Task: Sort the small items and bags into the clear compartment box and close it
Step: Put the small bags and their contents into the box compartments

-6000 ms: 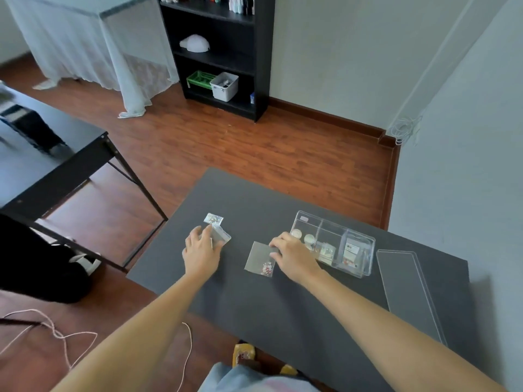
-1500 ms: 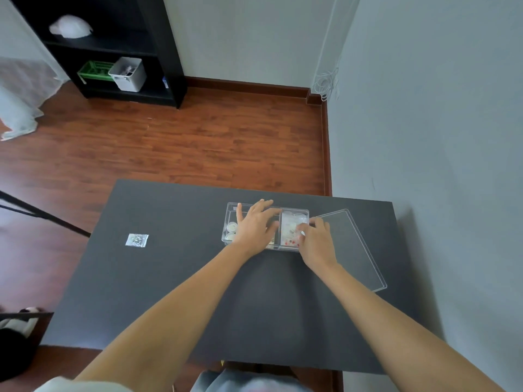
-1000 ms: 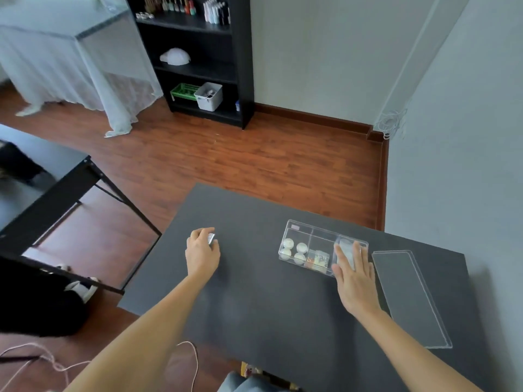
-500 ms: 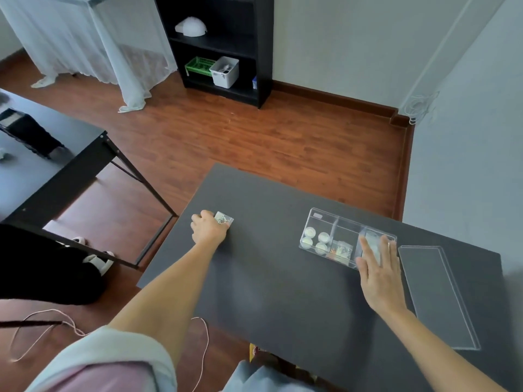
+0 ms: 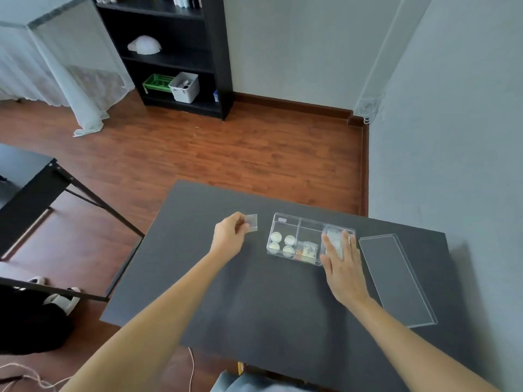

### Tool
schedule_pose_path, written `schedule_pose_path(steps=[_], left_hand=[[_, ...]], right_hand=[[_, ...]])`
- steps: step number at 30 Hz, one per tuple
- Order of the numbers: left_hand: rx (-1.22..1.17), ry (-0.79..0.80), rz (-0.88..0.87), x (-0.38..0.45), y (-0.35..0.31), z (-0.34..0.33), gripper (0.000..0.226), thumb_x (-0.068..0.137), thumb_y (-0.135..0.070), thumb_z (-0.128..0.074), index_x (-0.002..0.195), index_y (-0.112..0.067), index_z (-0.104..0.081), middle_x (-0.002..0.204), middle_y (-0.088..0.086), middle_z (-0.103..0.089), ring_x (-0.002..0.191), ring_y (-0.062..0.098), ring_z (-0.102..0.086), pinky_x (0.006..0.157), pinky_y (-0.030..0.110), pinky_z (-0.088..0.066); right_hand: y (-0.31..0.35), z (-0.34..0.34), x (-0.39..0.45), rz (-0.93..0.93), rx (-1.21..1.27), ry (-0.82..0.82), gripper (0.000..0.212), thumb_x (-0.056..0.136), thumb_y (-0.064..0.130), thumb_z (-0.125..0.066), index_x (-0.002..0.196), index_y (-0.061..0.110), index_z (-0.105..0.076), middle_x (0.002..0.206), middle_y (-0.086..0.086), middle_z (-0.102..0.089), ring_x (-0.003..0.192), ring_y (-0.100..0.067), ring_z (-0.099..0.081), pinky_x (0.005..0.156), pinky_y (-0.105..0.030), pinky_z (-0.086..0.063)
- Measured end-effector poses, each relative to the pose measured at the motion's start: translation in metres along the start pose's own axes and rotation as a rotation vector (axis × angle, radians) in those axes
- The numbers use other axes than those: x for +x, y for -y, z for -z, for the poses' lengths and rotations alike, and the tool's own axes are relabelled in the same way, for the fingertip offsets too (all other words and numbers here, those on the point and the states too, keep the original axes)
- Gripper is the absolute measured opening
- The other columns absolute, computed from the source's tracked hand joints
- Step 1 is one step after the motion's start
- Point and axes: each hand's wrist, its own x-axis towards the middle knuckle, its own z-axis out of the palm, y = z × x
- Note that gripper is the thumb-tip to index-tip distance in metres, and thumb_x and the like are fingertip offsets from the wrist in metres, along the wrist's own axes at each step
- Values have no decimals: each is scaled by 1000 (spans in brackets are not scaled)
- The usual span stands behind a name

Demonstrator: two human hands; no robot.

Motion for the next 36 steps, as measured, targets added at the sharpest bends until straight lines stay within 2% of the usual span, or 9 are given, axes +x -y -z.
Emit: schedule_pose_path(steps=[3,5,10,12,19,23,28,32,36], left_hand=[[72,126,-147,-2,-37,-29,28,90,2,-42,91,-17,-62,79,-6,-55,66,11,-50,57,14,-37],[129,201,-224,-3,-58,-46,33,89,5,-38,96,-14,-64,88,4,-53,71,20,-51,60,22,-41],[300,373,-328,2,-87,-77,23,93,-1,-44,106,-13,-58,98,8,-58,89,27,-56,79,41,-53],[377,439,-351,5,-94,-84,20,92,1,-46,105,-11,-55,98,9,-64,89,29,-60,80,45,-54],[617,584,-467,13,-111,-103,36,83,12,-41,103,-13,-57,100,4,-72,89,22,-69,79,38,-57],[621,669,-453,15,-111,-110,29,84,9,-43,98,-13,-56,97,3,-74,85,19,-70,74,37,-59],[512,578,-426,12,-104,-114,25,83,5,-55,90,-16,-43,92,8,-68,77,24,-62,62,38,-55],[391,443,-446,7,-101,-116,29,81,-5,-71,101,-9,-49,105,4,-59,99,25,-57,85,38,-49],[291,294,-479,5,-108,-118,24,88,-6,-62,111,-9,-55,114,5,-58,107,20,-56,90,31,-45]], right_hand=[[-3,-3,1,-10,34,-15,50,100,37,-36,149,27,-30,159,-22,-8,147,-42,-1,118,-57,-20],[-5,-4,2,-23,31,-28,51,99,35,-41,149,25,-30,160,-22,-4,147,-42,2,120,-56,-15],[-4,-3,1,-162,101,-43,72,96,50,-39,153,19,-7,161,-13,8,149,-33,11,121,-45,-3],[-4,-4,-1,-196,169,-36,78,97,49,-38,153,13,3,162,-10,9,149,-29,11,122,-44,-4],[-11,-7,-8,-187,274,-4,68,102,40,-27,151,14,12,161,-3,15,150,-24,9,122,-47,-13],[-11,-11,-9,-210,282,-3,66,101,43,-22,150,19,15,161,1,17,150,-22,9,121,-49,-10],[-13,-13,-8,-220,287,2,67,101,46,-21,150,19,16,161,2,19,150,-22,9,120,-49,-9],[-15,-15,-6,-211,278,21,67,101,45,-21,150,20,17,160,3,21,149,-22,12,120,-50,-8],[-24,-10,-9,-167,313,2,67,102,44,-24,150,18,14,162,1,15,149,-22,12,122,-50,-8]])
